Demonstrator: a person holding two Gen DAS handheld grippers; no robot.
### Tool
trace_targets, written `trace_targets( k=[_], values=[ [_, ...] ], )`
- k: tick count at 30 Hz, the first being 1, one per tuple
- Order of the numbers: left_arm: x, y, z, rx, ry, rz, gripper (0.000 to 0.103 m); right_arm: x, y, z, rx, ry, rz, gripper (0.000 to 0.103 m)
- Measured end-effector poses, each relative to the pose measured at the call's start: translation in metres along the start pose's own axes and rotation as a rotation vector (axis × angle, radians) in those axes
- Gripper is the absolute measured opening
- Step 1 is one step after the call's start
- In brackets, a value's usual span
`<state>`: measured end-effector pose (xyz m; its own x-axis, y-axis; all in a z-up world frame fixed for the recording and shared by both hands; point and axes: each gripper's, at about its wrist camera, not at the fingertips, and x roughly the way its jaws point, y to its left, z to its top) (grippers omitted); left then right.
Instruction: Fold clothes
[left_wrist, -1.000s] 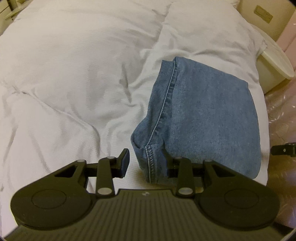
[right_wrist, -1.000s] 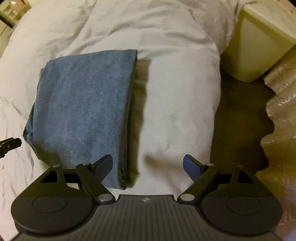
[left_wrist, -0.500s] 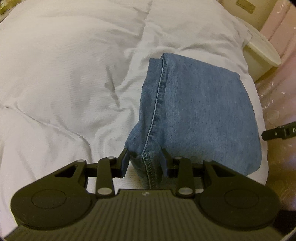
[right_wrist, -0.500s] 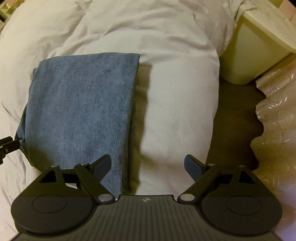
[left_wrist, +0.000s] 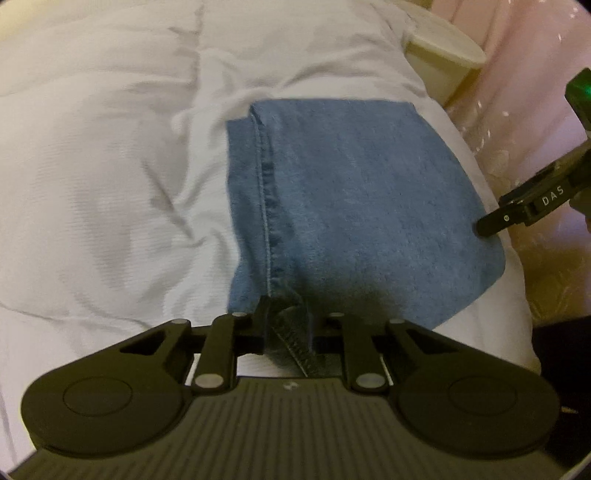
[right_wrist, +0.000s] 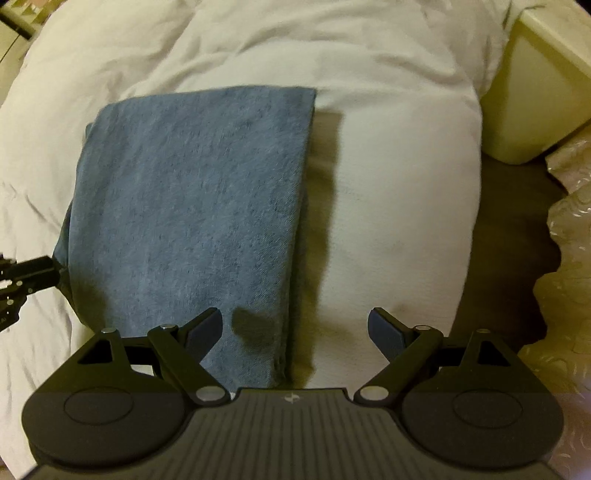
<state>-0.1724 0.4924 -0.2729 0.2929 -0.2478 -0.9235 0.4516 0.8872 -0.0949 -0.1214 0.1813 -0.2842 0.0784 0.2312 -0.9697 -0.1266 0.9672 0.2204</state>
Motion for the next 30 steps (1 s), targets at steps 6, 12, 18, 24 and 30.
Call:
trace_targets(
  k=[6,12,18,24,30],
  values=[
    [0.014,-0.004,0.004,0.047,0.025,-0.007,0.005,0.013,0.001,-0.002,-0.008,0.038,0.003,0.089],
    [-0.011,0.032,-0.023,-0.136,-0.006,0.026,0.003,0.018,0.003,-0.005,-0.016,0.040,0.000,0.089],
    [-0.020,0.035,-0.027,-0.229,-0.061,0.004,0.003,0.022,0.007,-0.010,-0.018,0.039,0.002,0.091],
    [-0.008,0.041,-0.028,-0.290,-0.067,0.018,0.003,0.022,0.010,-0.014,-0.011,0.030,0.009,0.091],
    [0.022,0.069,-0.049,-0.449,0.059,0.268,0.000,0.026,0.010,-0.021,0.000,0.022,0.017,0.091]
  ],
)
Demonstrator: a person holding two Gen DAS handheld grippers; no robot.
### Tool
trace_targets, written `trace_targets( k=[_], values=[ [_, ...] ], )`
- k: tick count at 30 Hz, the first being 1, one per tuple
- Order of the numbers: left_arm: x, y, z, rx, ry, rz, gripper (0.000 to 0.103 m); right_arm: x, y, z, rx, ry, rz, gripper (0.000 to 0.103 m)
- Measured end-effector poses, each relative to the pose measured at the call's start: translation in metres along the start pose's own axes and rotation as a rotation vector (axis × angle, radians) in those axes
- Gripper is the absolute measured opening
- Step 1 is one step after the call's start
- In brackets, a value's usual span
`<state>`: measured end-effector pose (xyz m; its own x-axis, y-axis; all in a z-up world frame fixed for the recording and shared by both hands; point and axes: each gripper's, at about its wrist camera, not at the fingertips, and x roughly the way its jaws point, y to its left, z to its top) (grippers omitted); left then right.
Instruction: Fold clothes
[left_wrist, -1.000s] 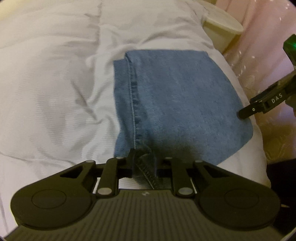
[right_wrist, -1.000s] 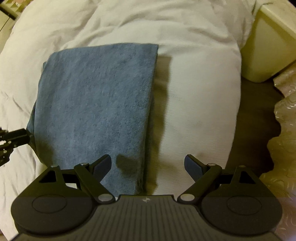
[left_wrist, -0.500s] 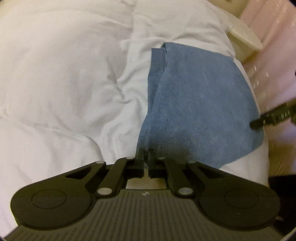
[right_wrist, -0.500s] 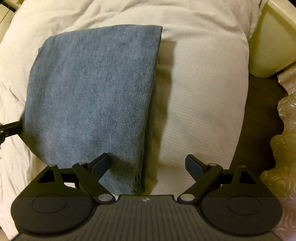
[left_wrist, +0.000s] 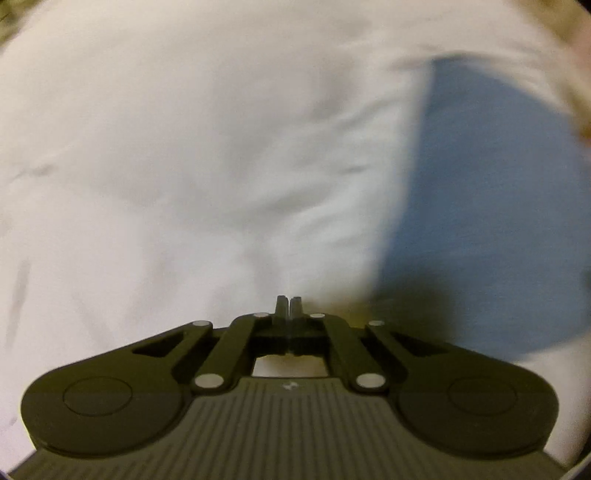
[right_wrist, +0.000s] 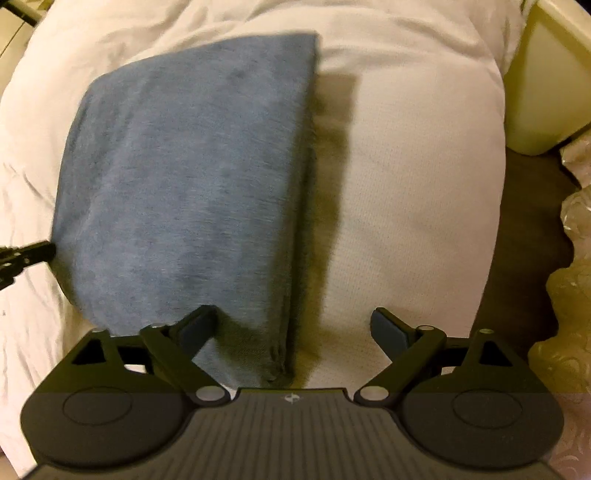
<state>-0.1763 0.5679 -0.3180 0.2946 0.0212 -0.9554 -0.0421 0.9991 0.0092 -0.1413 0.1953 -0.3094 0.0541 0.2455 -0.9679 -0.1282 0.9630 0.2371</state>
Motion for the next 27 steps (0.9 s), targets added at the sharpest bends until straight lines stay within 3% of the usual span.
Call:
trace_targets(
  k=[2,3,6,7,9,10,11,15,21,24,26,27],
  values=[
    [-0.022,0.012,-0.001,-0.119,-0.044,-0.079,0.000,-0.001,-0.002,0.001,0.020,-0.001,-0.002,0.091],
    [-0.037,0.010,-0.002,-0.132,-0.078,-0.114,0.000,-0.003,-0.002,0.001,0.019,-0.009,-0.004,0.091],
    [-0.067,-0.015,-0.005,-0.074,-0.150,-0.226,0.000,-0.019,0.000,-0.001,-0.012,-0.065,-0.027,0.091],
    [-0.068,-0.024,-0.006,-0.048,-0.157,-0.262,0.000,-0.024,0.001,-0.002,-0.024,-0.086,-0.029,0.088],
    [-0.065,-0.041,-0.008,0.002,-0.163,-0.317,0.001,-0.033,0.003,-0.001,-0.050,-0.118,-0.015,0.068],
    [-0.055,-0.047,-0.008,0.011,-0.145,-0.304,0.001,-0.035,0.004,0.001,-0.067,-0.127,-0.002,0.055],
    [-0.041,-0.051,-0.006,0.006,-0.115,-0.281,0.001,-0.038,0.006,0.003,-0.084,-0.137,0.011,0.049],
    [0.007,-0.053,0.014,-0.061,-0.018,-0.205,0.000,-0.017,0.001,-0.003,-0.116,-0.099,0.028,0.048],
    [-0.053,-0.065,0.037,-0.145,-0.080,-0.129,0.007,-0.027,-0.003,0.004,-0.055,-0.072,0.016,0.055],
    [-0.088,-0.086,0.032,-0.147,-0.052,-0.044,0.011,-0.046,-0.003,-0.001,-0.074,-0.062,-0.003,0.067],
    [-0.111,-0.098,0.022,-0.170,-0.047,-0.030,0.020,-0.058,-0.004,-0.004,-0.072,-0.049,-0.002,0.070],
    [-0.122,-0.103,0.017,-0.181,-0.044,-0.023,0.030,-0.064,-0.002,-0.007,-0.078,-0.047,0.003,0.070]
  ],
)
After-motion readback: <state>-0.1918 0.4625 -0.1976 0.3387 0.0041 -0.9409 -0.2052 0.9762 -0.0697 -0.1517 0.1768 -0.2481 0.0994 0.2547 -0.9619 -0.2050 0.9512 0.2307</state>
